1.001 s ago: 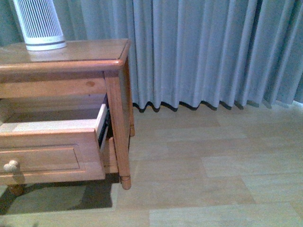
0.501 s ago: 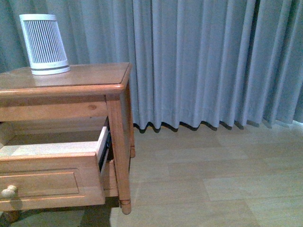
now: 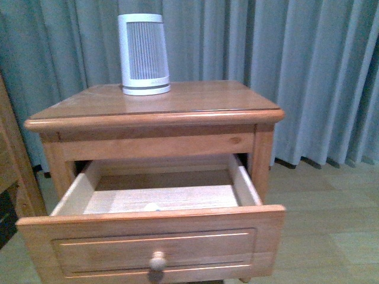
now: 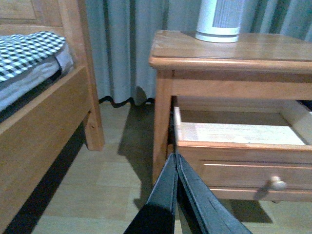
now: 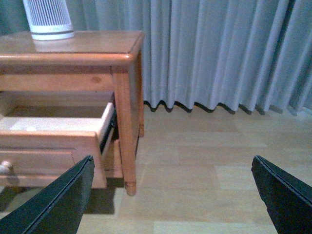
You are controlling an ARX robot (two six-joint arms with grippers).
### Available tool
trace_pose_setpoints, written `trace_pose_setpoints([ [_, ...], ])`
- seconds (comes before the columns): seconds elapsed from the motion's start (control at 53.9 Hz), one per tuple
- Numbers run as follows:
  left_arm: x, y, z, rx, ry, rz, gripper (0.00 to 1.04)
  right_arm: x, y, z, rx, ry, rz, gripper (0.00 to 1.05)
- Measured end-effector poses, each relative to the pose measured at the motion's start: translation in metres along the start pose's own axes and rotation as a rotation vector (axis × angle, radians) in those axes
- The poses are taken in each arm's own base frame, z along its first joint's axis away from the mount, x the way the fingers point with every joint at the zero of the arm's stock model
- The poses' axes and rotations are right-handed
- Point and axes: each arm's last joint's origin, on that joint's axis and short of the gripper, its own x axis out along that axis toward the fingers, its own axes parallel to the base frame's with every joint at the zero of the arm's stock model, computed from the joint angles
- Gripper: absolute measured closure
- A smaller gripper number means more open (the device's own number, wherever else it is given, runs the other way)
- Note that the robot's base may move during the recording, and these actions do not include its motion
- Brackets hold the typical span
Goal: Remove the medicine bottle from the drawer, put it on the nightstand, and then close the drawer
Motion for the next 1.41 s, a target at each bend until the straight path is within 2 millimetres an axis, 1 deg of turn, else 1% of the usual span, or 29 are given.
trace_pose_setpoints([
  [0.278,0.0,0.0,-0.007,0.0,-0.004,0.003,1.02,0.0,0.0,0.0,0.0,0.003,0.011,0.07],
  [0.334,0.0,0.0,-0.014,0.0,-0.003,0.002,1.02,0.002,0.001,0.0,0.076,0.139,0.131,0.07],
  [0.371,0.0,0.0,-0.017,0.0,0.001,0.002,1.02,0.008,0.003,0.008,0.135,0.208,0.214,0.07],
  [0.408,0.0,0.0,-0.017,0.0,0.003,0.0,1.02,0.018,0.006,0.023,0.167,0.234,0.276,0.07],
  [0.426,0.0,0.0,-0.017,0.0,0.003,0.0,1.02,0.021,0.007,0.027,0.17,0.236,0.283,0.07],
  [0.519,0.0,0.0,-0.017,-0.001,-0.002,0.0,1.02,0.057,0.016,0.08,0.163,0.186,0.316,0.07],
  [0.538,0.0,0.0,-0.017,0.0,-0.002,0.0,1.0,0.061,0.017,0.084,0.161,0.181,0.318,0.07],
  [0.593,0.0,0.0,-0.017,0.0,-0.002,0.0,0.9,0.088,0.025,0.108,0.149,0.171,0.328,0.07],
  [0.63,0.0,0.0,-0.017,0.0,-0.002,0.0,0.83,0.108,0.03,0.118,0.137,0.171,0.326,0.07],
  [0.649,0.0,0.0,-0.017,0.0,-0.002,0.0,0.79,0.118,0.034,0.122,0.132,0.175,0.322,0.07],
  [0.667,0.0,0.0,-0.017,0.0,-0.002,0.0,0.77,0.123,0.035,0.123,0.13,0.179,0.318,0.07],
  [0.723,0.0,0.0,-0.017,0.0,-0.002,0.0,0.67,0.155,0.045,0.126,0.117,0.233,0.298,0.07],
  [0.779,0.0,0.0,-0.017,0.0,-0.002,0.0,0.56,0.187,0.057,0.122,0.1,0.301,0.276,0.07],
  [0.797,0.0,0.0,-0.017,0.0,-0.002,0.0,0.54,0.192,0.059,0.12,0.095,0.312,0.274,0.07],
  [0.871,0.0,0.0,-0.017,0.0,-0.002,0.0,0.4,0.229,0.078,0.104,0.072,0.414,0.255,0.07],
  [0.89,0.0,0.0,-0.017,0.0,-0.002,0.0,0.38,0.234,0.08,0.102,0.069,0.428,0.255,0.07],
  [0.927,0.0,0.0,-0.017,0.0,-0.002,0.0,0.31,0.25,0.091,0.09,0.053,0.476,0.251,0.07],
  [0.946,0.0,0.0,-0.017,0.0,-0.002,0.0,0.29,0.254,0.093,0.088,0.049,0.487,0.249,0.07],
  [1.001,0.0,0.0,-0.017,0.0,-0.002,0.0,0.19,0.274,0.108,0.069,0.028,0.554,0.245,0.07],
  [1.02,0.0,0.0,-0.017,0.0,-0.002,0.0,0.17,0.277,0.111,0.066,0.022,0.564,0.243,0.07],
  [1.057,0.0,0.0,-0.017,0.0,-0.002,0.0,0.1,0.287,0.122,0.053,0.007,0.609,0.246,0.07],
  [1.094,0.0,0.0,-0.017,0.001,-0.002,0.0,0.06,0.294,0.129,0.044,-0.007,0.637,0.244,0.07],
  [1.131,0.0,0.0,-0.017,0.002,-0.002,0.0,0.07,0.303,0.141,0.029,-0.025,0.682,0.251,0.07],
  [1.224,0.0,0.0,-0.017,0.002,-0.002,0.0,0.07,0.315,0.156,0.009,-0.054,0.733,0.25,0.07],
  [1.279,0.0,0.0,-0.017,0.002,-0.002,0.0,0.07,0.321,0.163,-0.001,-0.067,0.757,0.252,0.07],
  [1.409,0.0,0.0,-0.017,0.002,-0.002,0.0,0.07,0.335,0.175,-0.018,-0.088,0.791,0.251,0.07],
])
